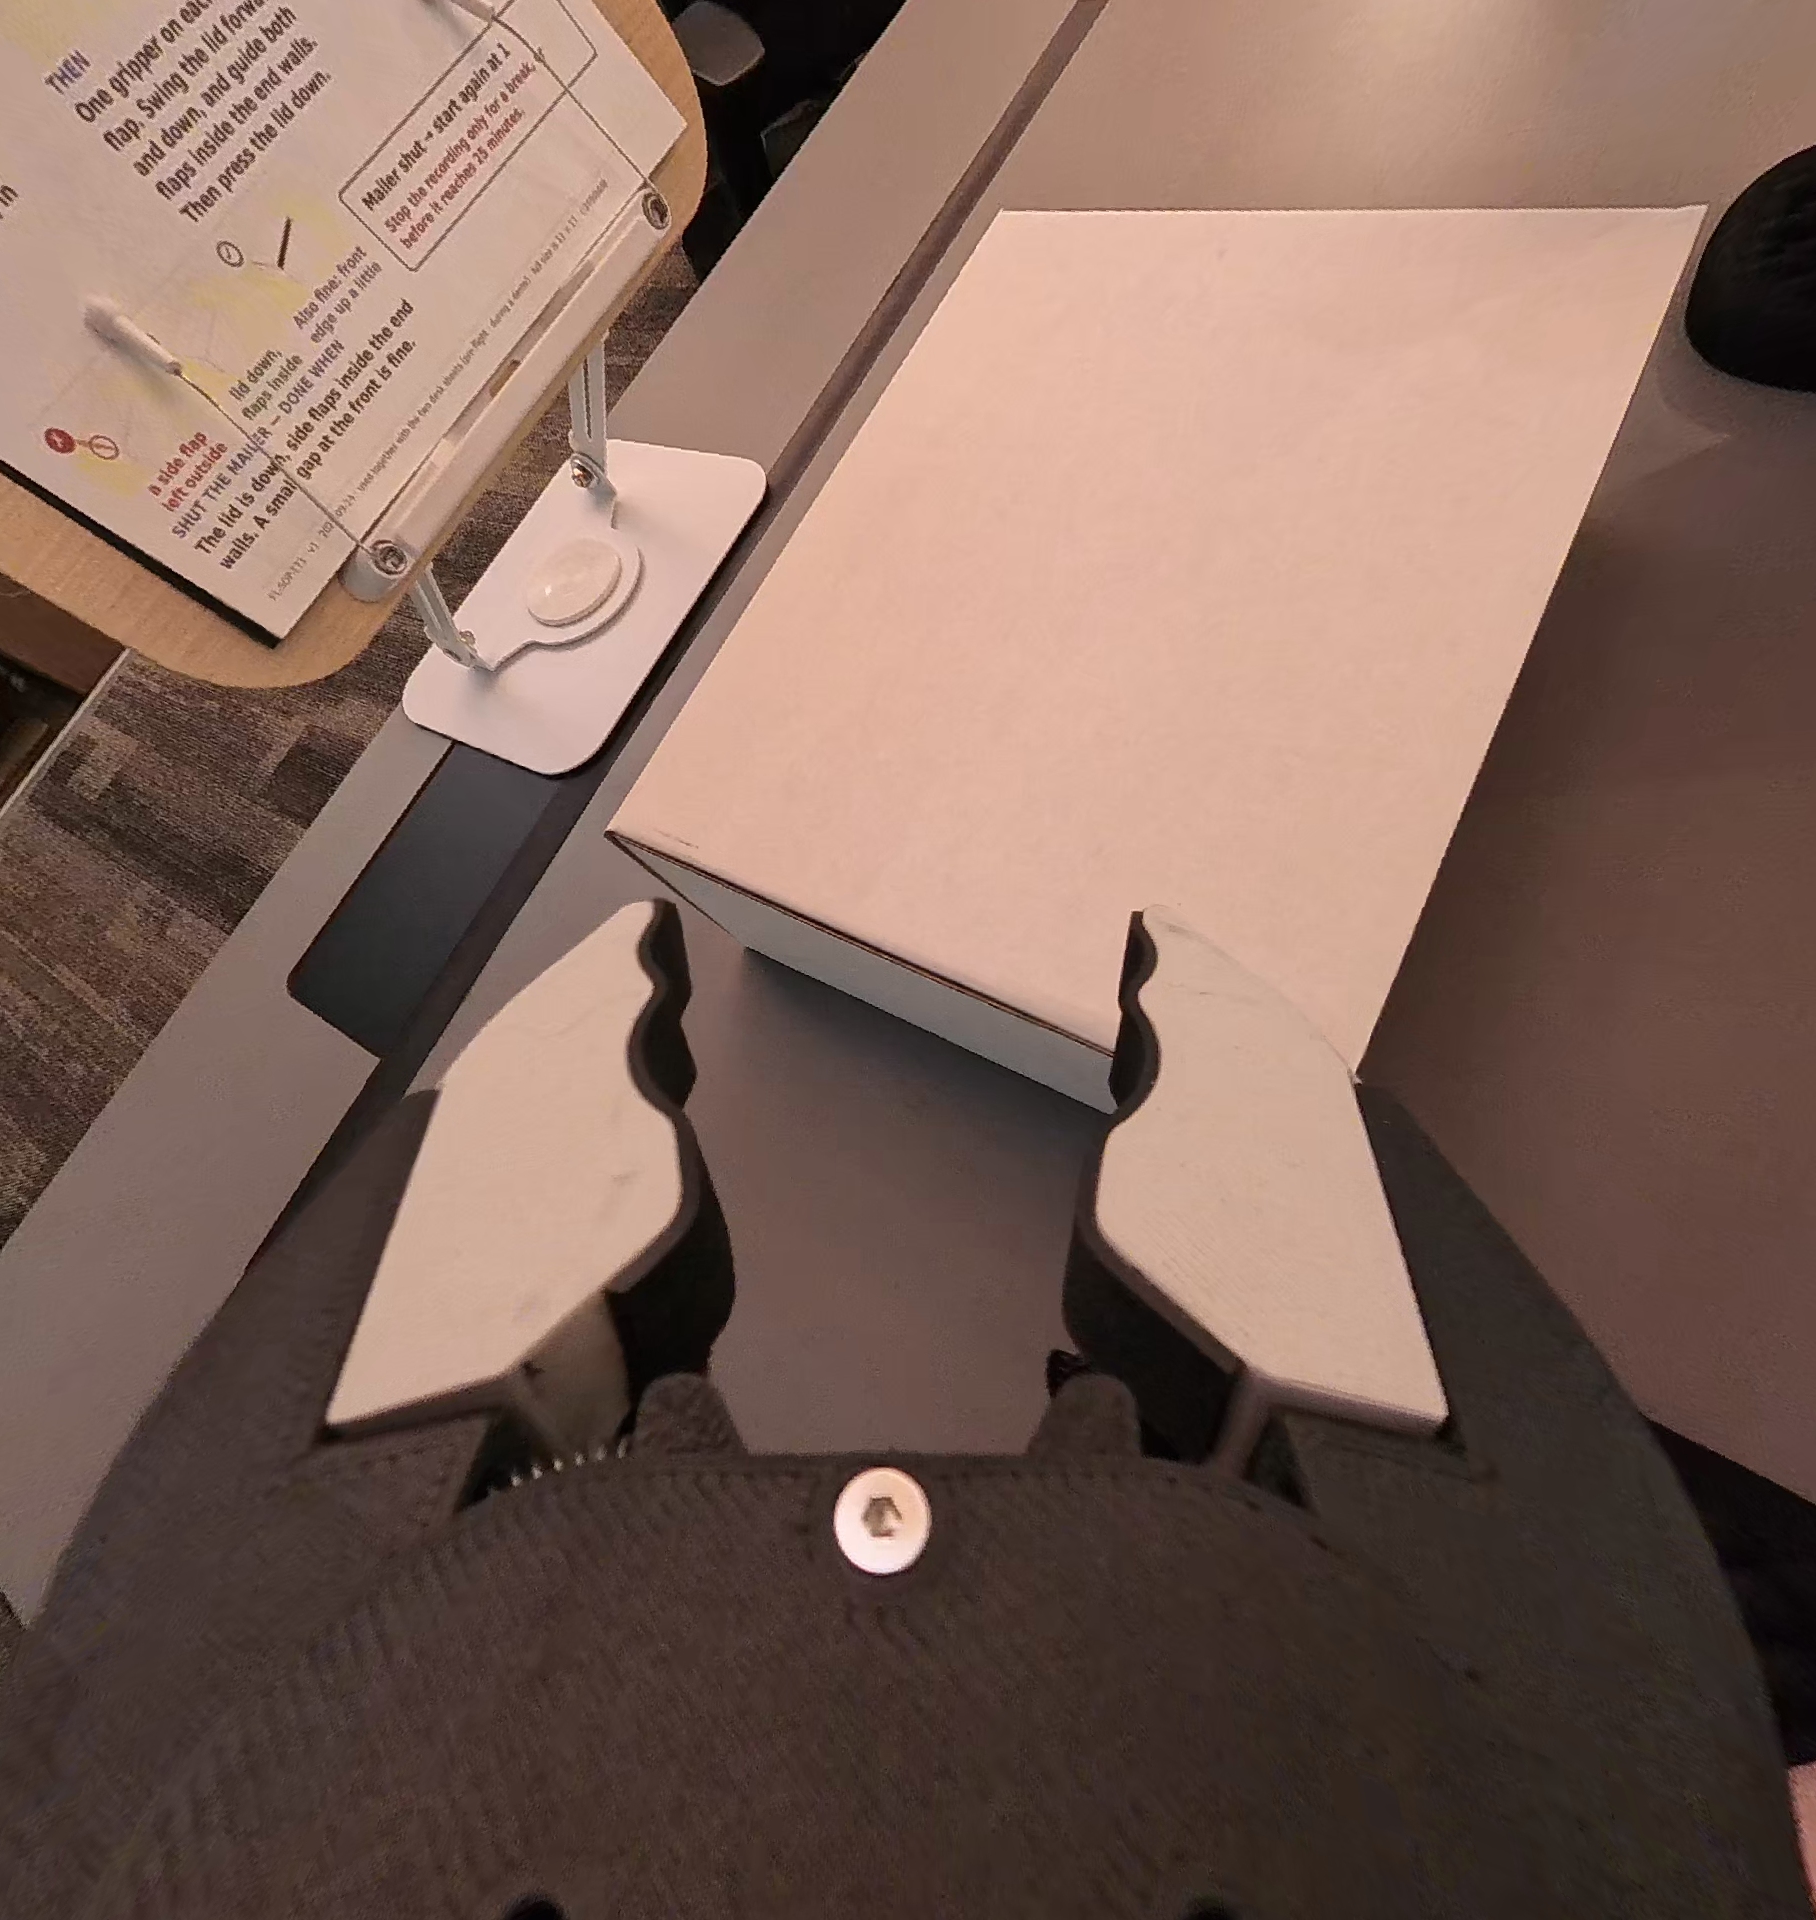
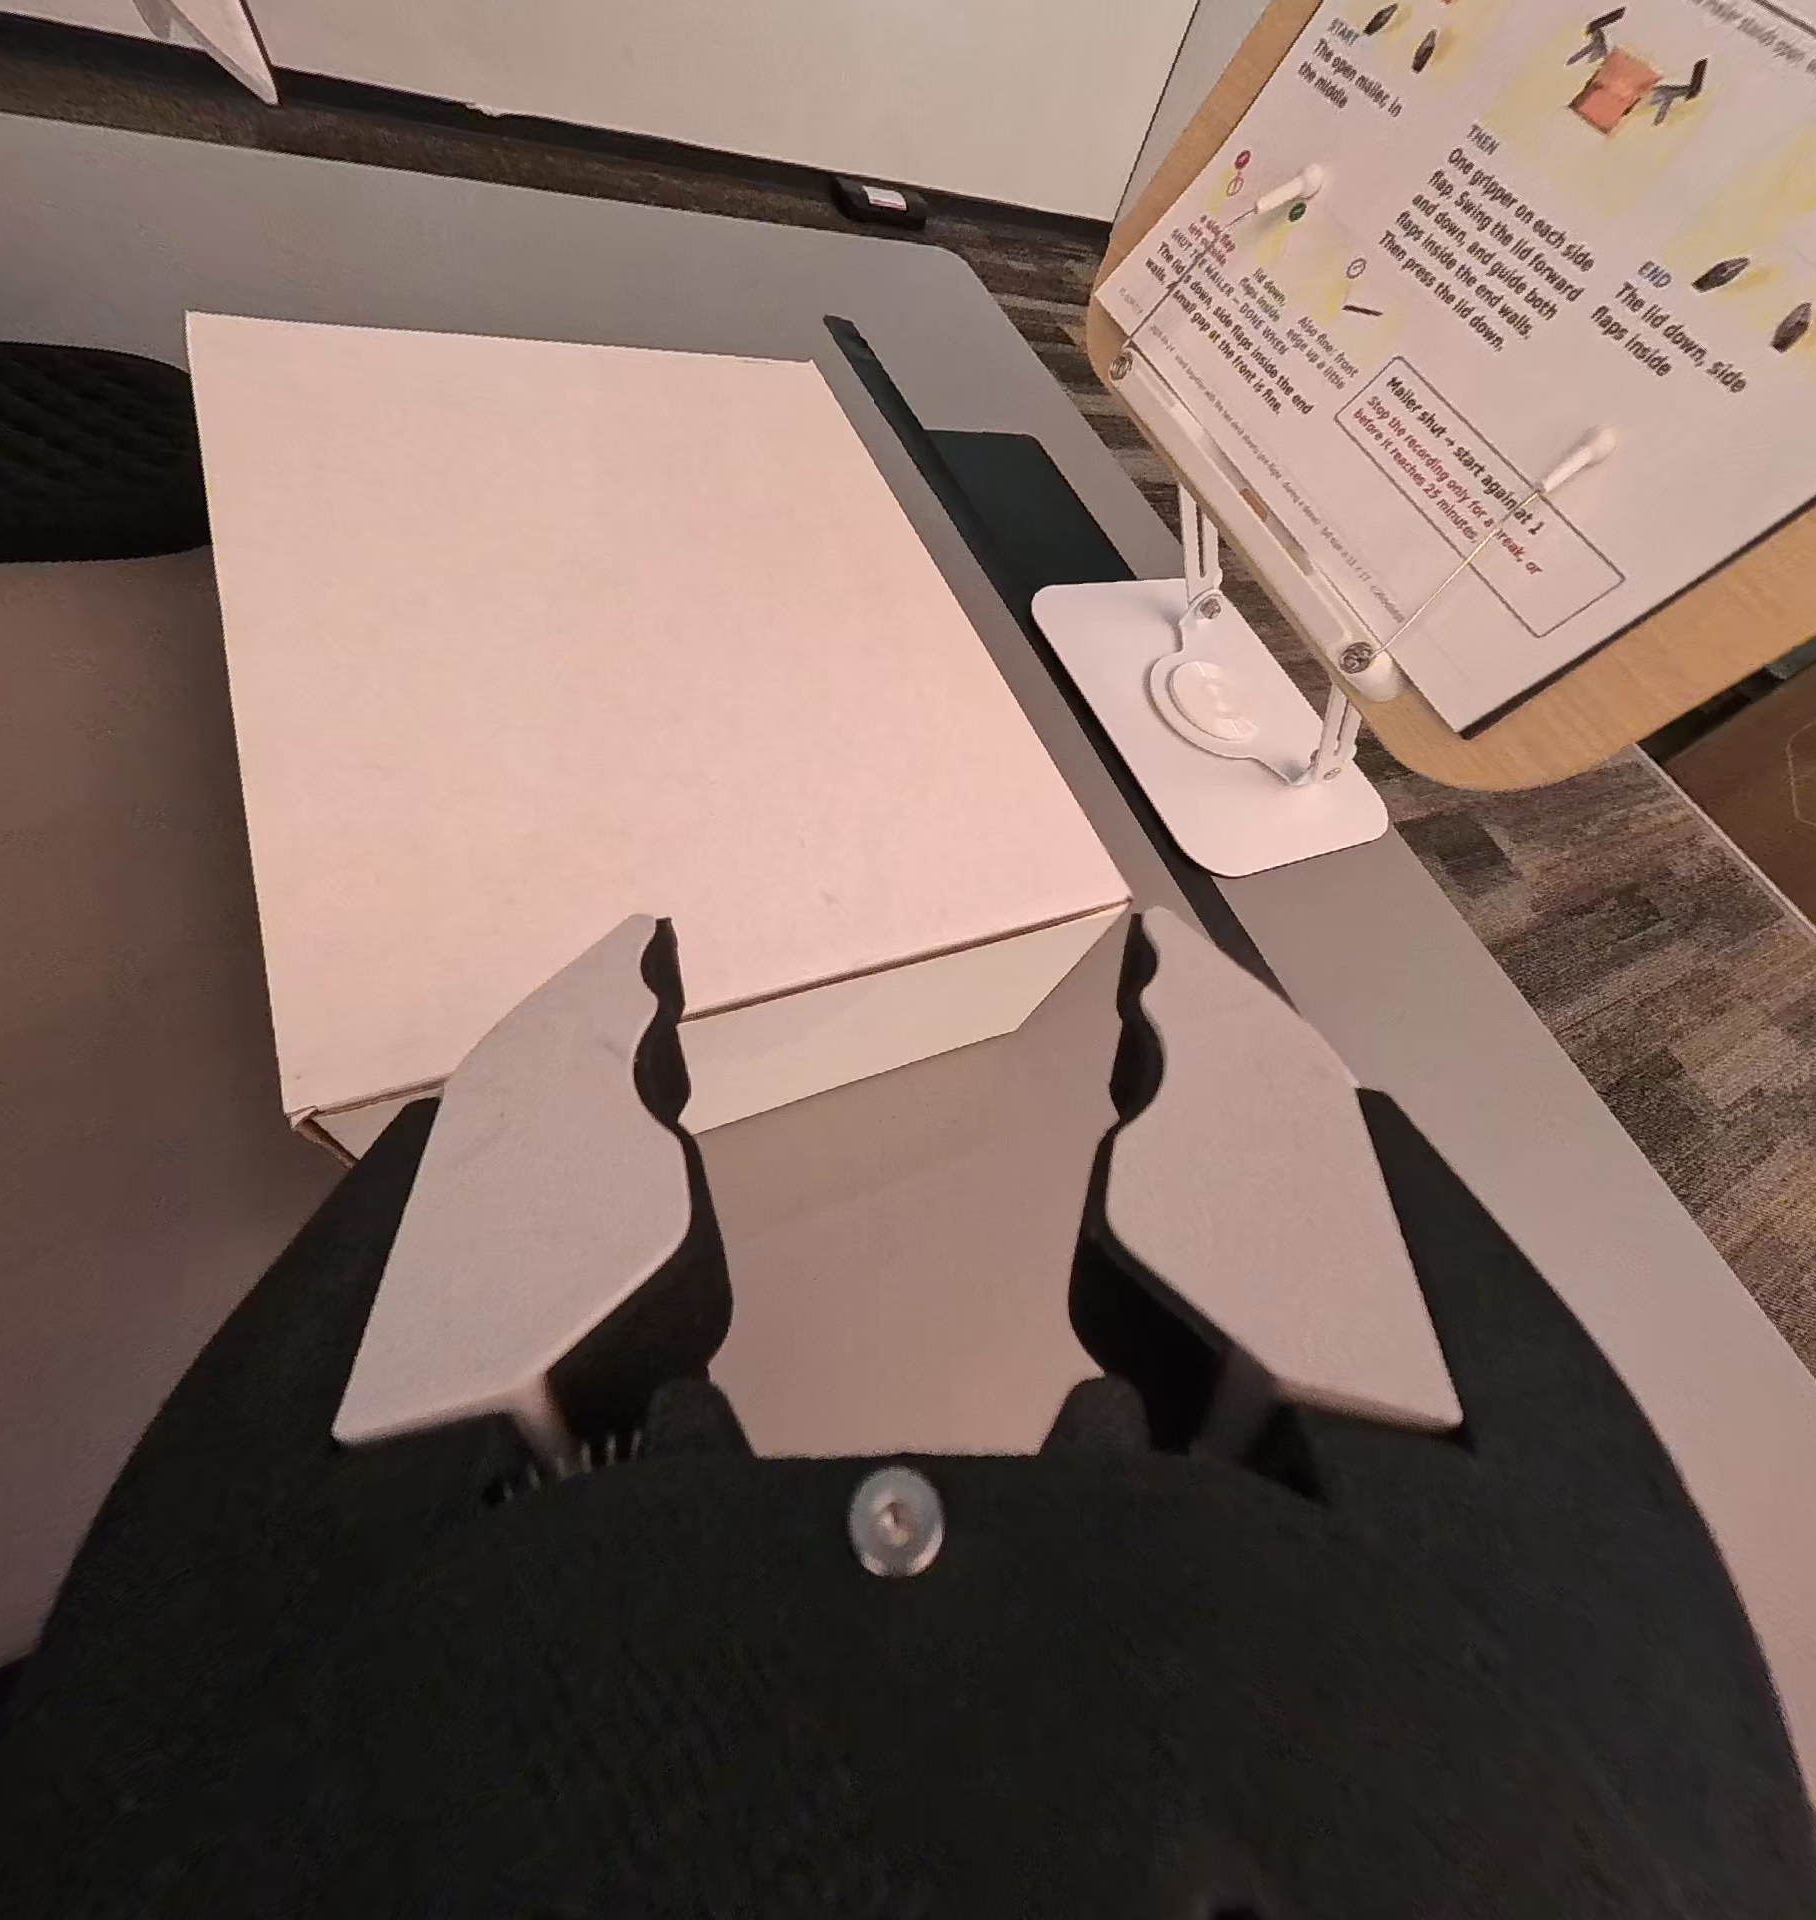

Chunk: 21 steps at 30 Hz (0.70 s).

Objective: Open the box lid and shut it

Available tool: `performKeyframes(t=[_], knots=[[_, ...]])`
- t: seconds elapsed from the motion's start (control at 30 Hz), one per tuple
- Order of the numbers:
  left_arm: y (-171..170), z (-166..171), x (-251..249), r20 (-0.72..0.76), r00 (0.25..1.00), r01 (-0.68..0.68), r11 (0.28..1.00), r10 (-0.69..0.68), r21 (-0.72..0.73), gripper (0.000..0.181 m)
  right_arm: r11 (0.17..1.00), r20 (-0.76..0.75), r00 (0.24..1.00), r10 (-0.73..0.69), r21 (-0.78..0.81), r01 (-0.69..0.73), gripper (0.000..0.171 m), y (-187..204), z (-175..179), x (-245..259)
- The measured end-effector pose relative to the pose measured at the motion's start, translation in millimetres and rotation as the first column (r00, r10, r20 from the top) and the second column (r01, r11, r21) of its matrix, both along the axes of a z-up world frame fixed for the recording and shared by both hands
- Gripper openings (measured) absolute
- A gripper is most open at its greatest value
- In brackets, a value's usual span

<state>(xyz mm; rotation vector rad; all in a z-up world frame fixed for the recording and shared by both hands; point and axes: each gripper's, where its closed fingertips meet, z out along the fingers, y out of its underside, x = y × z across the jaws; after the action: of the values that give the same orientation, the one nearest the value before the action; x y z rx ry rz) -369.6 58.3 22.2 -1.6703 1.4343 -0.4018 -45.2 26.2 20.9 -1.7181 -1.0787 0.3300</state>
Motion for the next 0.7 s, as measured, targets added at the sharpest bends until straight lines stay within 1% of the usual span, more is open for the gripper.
performKeyframes(t=[0.23,0.33,0.43,0.53,0.57,0.63,0.7], knots=[[5,-1,12,0.042,0.999,0.016,1.0,-0.015,-0.027,0.076,1.0,0.065,0.998,0.017,0.016,-0.018,0.08,-1,-3,-14],[14,-1,25,0.094,0.995,0.033,0.999,-0.031,-0.018,0.074,0.999,0.093,0.995,0.032,0.026,-0.034,0.08,-2,-4,-23],[33,4,47,0.222,0.975,0.014,1.0,-0.009,-0.024,0.067,0.998,0.117,0.992,0.056,0.033,-0.06,0.078,-4,-6,-37],[53,1,67,0.341,0.94,-0.007,0.997,0.032,-0.075,0.049,0.994,0.173,0.981,0.088,0.045,-0.097,0.078,-8,-9,-55],[54,-4,73,0.354,0.935,0.01,0.994,0.03,-0.11,0.044,0.993,0.196,0.976,0.098,0.051,-0.11,0.078,-10,-10,-61],[52,-16,79,0.348,0.937,0.05,0.984,0.014,-0.173,0.043,0.988,0.236,0.964,0.119,0.065,-0.138,0.078,-14,-12,-72],[51,-27,80,0.307,0.952,0.066,0.979,-0.004,-0.192,0.037,0.983,0.257,0.955,0.145,0.072,-0.169,0.078,-18,-13,-84]])
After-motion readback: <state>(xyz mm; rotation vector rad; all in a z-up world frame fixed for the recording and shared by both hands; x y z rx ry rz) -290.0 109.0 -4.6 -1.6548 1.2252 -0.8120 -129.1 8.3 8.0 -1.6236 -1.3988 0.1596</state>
